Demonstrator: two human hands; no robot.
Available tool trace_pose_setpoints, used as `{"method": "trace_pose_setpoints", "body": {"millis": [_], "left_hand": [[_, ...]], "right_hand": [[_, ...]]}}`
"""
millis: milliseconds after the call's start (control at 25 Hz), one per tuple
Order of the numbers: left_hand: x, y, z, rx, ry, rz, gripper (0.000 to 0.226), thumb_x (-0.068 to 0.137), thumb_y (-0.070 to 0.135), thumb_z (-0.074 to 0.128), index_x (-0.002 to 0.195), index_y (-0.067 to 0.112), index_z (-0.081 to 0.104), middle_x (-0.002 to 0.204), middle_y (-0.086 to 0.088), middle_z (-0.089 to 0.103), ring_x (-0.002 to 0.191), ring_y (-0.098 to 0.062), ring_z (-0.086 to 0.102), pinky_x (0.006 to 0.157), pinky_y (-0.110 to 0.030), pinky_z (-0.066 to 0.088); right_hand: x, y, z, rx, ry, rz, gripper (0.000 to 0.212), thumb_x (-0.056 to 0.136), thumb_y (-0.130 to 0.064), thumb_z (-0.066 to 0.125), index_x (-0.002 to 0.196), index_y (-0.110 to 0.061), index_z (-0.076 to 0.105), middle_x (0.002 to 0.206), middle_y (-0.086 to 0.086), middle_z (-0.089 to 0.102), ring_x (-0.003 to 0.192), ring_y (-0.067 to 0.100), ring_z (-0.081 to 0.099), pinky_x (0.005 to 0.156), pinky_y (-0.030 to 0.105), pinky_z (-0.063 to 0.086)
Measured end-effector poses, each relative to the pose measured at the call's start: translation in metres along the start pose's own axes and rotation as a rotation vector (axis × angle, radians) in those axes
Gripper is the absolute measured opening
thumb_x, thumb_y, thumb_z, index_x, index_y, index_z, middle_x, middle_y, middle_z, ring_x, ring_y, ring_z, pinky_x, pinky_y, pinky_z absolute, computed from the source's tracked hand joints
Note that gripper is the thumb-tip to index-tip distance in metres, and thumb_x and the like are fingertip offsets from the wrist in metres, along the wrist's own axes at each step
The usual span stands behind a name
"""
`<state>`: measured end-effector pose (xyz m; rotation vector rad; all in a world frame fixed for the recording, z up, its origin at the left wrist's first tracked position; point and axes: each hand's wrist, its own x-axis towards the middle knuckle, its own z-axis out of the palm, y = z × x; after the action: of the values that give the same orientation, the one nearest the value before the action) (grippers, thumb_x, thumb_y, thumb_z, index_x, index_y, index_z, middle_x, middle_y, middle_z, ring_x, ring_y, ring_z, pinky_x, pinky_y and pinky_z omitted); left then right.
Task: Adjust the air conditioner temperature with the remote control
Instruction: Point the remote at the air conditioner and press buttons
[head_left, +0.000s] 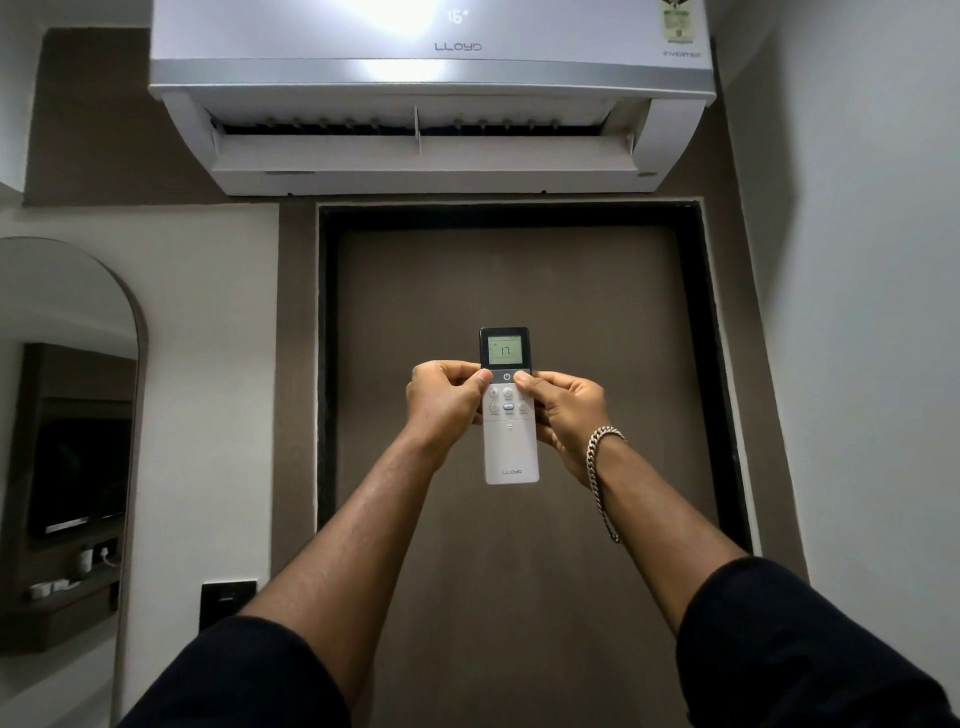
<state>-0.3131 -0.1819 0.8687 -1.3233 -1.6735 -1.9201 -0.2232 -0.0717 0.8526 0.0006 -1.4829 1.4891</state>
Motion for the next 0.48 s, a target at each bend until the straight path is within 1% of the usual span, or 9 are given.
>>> {"method": "trace_pose_setpoints", "body": {"millis": [200, 320, 480], "left_hand": [[-0.0009, 0.0007, -0.0009, -0.014, -0.026, -0.007, 0.027, 0.090, 0.020, 0.062, 0.106, -0.001, 0.068, 0.103, -0.016, 0.074, 0.090, -0.026, 0.074, 0.075, -0.041, 0.062], [-0.0024, 0.0009, -0.0004, -0.020, -0.026, -0.015, 0.027, 0.090, 0.019, 0.062, 0.106, -0.001, 0.067, 0.104, -0.016, 0.074, 0.092, -0.027, 0.074, 0.076, -0.043, 0.062], [-0.0037, -0.0015, -0.0012, -0.006, -0.039, -0.018, 0.026, 0.091, 0.021, 0.061, 0.106, 0.001, 0.067, 0.105, -0.015, 0.074, 0.092, -0.024, 0.074, 0.074, -0.038, 0.062]], "right_hand": [[-0.0016, -0.0020, -0.0004, 0.023, -0.007, 0.008, 0.004, 0.082, -0.018, 0.070, 0.084, -0.014, 0.070, 0.085, 0.009, 0.076, 0.073, 0.019, 0.073, 0.063, 0.031, 0.061], [-0.0022, -0.0039, -0.0009, 0.035, 0.001, 0.024, 0.005, 0.081, -0.016, 0.071, 0.084, -0.012, 0.070, 0.086, 0.011, 0.076, 0.074, 0.021, 0.073, 0.068, 0.034, 0.061], [-0.0047, -0.0030, -0.0006, 0.033, -0.012, 0.035, 0.002, 0.082, -0.015, 0.070, 0.083, -0.014, 0.069, 0.086, 0.009, 0.076, 0.073, 0.020, 0.073, 0.065, 0.033, 0.061]]}}
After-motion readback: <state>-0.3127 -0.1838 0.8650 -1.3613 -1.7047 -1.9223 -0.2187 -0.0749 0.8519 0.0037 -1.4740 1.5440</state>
